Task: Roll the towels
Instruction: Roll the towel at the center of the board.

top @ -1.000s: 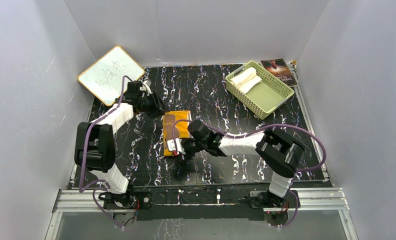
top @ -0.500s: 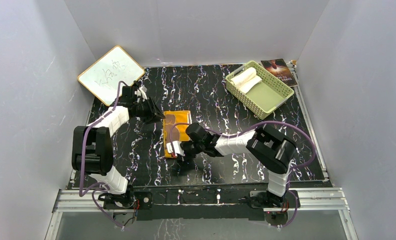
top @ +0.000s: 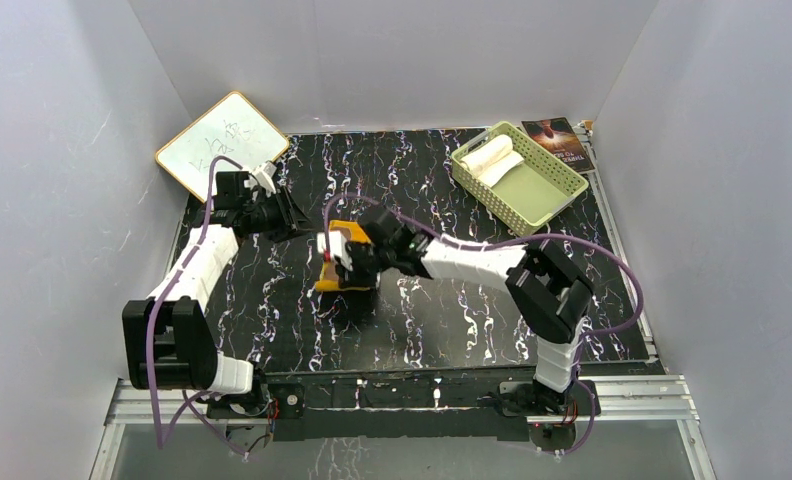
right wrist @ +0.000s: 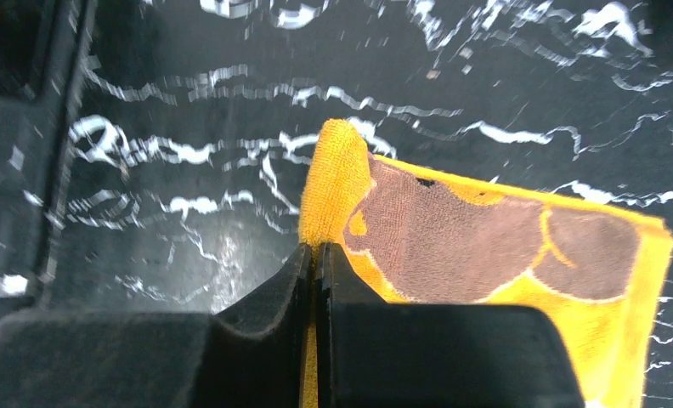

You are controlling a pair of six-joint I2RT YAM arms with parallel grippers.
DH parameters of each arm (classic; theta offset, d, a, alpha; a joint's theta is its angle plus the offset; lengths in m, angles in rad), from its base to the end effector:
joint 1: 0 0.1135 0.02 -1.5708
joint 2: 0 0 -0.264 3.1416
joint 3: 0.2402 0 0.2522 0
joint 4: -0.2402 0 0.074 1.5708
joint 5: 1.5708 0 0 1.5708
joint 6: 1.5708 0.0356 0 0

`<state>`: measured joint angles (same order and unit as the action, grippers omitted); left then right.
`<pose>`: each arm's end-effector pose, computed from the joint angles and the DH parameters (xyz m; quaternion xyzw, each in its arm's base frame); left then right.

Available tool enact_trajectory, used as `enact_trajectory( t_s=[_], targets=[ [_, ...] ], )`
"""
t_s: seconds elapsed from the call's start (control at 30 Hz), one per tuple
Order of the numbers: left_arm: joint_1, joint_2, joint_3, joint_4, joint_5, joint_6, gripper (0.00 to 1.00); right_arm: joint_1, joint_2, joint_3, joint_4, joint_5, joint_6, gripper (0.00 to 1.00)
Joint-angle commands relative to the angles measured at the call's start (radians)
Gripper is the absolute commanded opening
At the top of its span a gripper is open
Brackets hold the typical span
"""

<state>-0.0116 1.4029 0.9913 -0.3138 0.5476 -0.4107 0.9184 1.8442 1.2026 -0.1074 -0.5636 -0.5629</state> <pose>0.3023 -0.0220 0.2615 -0.0653 0.8826 -0.3239 0.3345 0.2275 0.3291 0.1983 -0.6762 0.5750 0.3188 0.3326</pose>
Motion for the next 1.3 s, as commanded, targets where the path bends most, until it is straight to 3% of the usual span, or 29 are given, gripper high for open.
enact_trajectory(
  t_s=[0.0,0.27,0.5,0.6,0.9,1.1,1.27],
  targets=[
    [0.008,-0.066,-0.018,-0.038,0.087,0.041,0.36,-0.054,0.021,0.165,-0.170,-0.173,0.250,0.00],
    [0.021,-0.065,-0.021,-0.032,0.168,0.056,0.36,-0.147,0.115,0.246,-0.150,-0.339,0.445,0.00],
    [0.023,-0.046,-0.020,-0.025,0.217,0.058,0.35,-0.182,0.390,0.600,-0.476,-0.446,0.404,0.00],
    [0.024,-0.039,-0.023,-0.024,0.243,0.057,0.35,-0.191,0.460,0.677,-0.524,-0.453,0.384,0.00],
    [0.023,-0.079,-0.132,0.033,0.292,-0.001,0.22,-0.238,0.477,0.596,-0.410,-0.455,0.428,0.00],
    [0.018,-0.097,-0.318,0.254,0.343,-0.149,0.11,-0.246,0.478,0.506,-0.310,-0.442,0.468,0.00],
    [0.000,-0.070,-0.393,0.375,0.343,-0.232,0.07,-0.250,0.505,0.484,-0.275,-0.427,0.491,0.00]
  ],
)
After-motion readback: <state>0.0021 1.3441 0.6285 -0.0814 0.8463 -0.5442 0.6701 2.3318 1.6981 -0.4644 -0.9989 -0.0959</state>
